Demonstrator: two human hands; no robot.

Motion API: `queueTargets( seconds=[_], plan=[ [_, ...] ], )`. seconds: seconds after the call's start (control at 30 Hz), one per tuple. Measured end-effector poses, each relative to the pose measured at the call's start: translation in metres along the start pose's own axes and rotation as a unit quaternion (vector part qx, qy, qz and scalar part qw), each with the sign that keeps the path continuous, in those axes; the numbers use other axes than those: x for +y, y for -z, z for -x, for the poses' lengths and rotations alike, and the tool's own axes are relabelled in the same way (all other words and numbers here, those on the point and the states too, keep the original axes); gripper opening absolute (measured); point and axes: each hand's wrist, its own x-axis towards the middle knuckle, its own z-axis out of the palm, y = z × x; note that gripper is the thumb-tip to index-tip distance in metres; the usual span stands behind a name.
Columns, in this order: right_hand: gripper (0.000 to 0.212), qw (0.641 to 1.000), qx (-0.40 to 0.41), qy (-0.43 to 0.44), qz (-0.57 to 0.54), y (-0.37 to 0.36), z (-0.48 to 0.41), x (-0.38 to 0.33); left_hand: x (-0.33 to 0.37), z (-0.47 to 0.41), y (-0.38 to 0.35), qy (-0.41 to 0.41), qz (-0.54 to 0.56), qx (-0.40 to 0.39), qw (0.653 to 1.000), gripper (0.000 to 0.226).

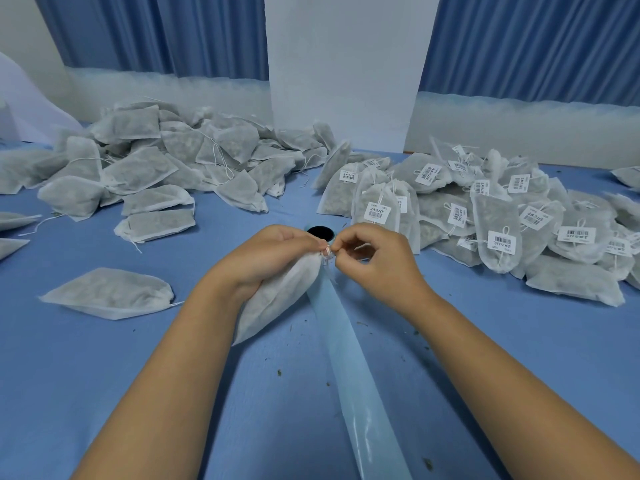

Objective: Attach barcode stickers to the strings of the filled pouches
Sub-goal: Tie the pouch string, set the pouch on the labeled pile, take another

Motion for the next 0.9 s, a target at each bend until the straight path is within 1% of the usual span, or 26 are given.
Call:
queueTargets(
  seconds=[0.13,0.27,0.47,0.63,0.77,0.8,0.9],
  plan=[
    [0.015,1.0,0.0,-0.011,-0.008,-0.0004,0.0011,0.0,0.0001,-0.0006,0.0003,0.006,0.007,0.013,1.0,0.021],
    [0.007,0.998,-0.005,-0.036,-0.06,-0.0015,0.001,-0.0014,-0.0008,-0.0015,0.0019,0.008,0.011,0.036,0.999,0.021],
    [0.006,0.994,-0.014,-0.076,-0.081,0.0006,-0.0009,-0.0004,0.0,-0.0006,0.0016,0.001,0.008,0.016,1.0,0.018],
    [0.005,0.991,-0.038,-0.094,-0.092,0.0026,-0.0016,-0.0023,0.0013,0.0038,0.0036,-0.02,-0.036,0.002,0.999,0.03],
    [0.007,0.987,-0.034,-0.108,-0.117,0.0053,-0.0045,-0.0007,-0.0012,0.0011,0.0044,-0.023,-0.099,0.032,0.994,0.032],
    [0.007,0.986,-0.032,-0.109,-0.12,0.0057,-0.0052,0.0001,-0.0018,0.0003,0.0041,-0.025,-0.11,0.03,0.993,0.032],
    [0.008,0.983,-0.038,-0.107,-0.144,0.0053,-0.0055,-0.0004,-0.0032,0.0004,0.0018,-0.036,-0.109,-0.021,0.993,0.022]
  ],
)
